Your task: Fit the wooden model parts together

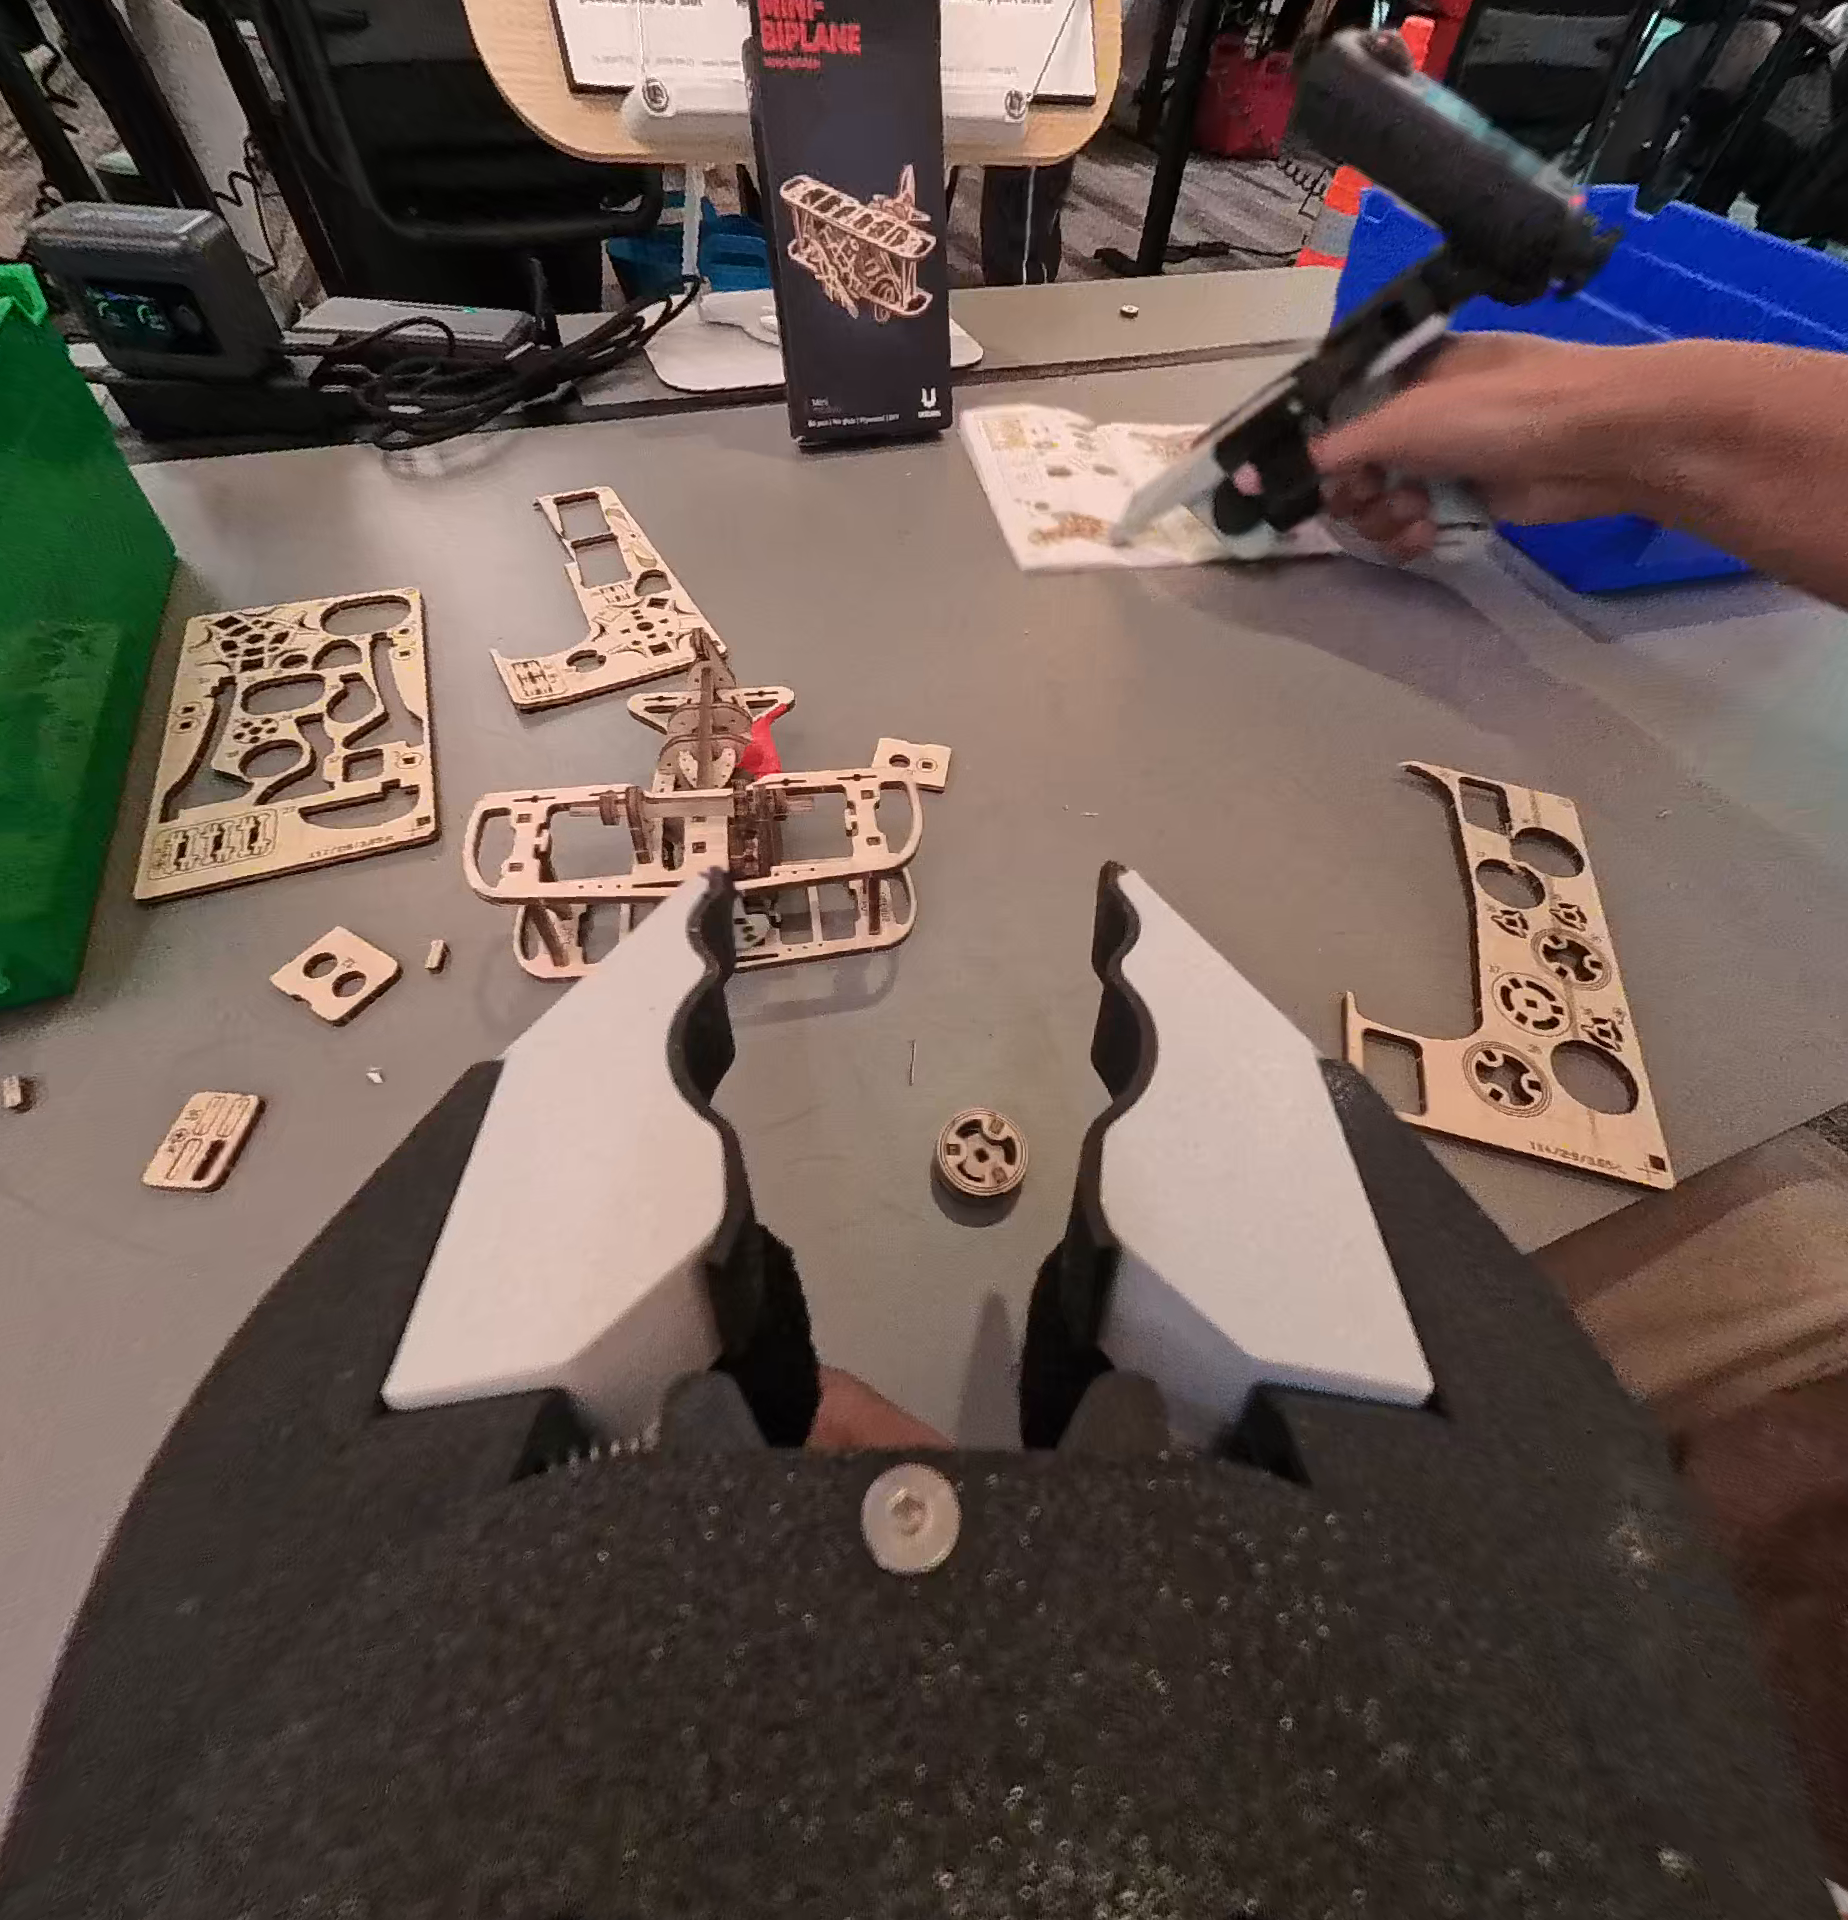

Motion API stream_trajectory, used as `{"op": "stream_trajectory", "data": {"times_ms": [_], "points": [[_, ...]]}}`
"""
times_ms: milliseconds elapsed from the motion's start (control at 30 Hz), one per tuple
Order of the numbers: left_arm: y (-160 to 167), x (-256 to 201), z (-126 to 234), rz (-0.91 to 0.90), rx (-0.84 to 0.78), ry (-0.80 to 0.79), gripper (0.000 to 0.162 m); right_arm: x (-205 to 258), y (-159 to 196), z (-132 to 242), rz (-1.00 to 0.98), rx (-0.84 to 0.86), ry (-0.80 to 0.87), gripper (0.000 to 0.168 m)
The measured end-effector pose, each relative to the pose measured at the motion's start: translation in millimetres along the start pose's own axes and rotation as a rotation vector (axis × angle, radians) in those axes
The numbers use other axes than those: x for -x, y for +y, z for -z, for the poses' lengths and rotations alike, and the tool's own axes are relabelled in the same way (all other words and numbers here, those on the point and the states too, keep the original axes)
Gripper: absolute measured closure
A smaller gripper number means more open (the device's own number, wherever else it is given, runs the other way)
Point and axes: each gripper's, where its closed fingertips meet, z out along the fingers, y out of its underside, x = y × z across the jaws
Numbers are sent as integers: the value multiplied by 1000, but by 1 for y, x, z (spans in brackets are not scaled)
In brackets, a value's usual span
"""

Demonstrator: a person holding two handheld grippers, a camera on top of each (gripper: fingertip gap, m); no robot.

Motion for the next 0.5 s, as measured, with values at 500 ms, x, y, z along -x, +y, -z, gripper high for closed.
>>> {"op": "stream_trajectory", "data": {"times_ms": [500], "points": [[-1,-25,-17,7,39,67,96,49,31,79,-35,-164,-65,90]]}}
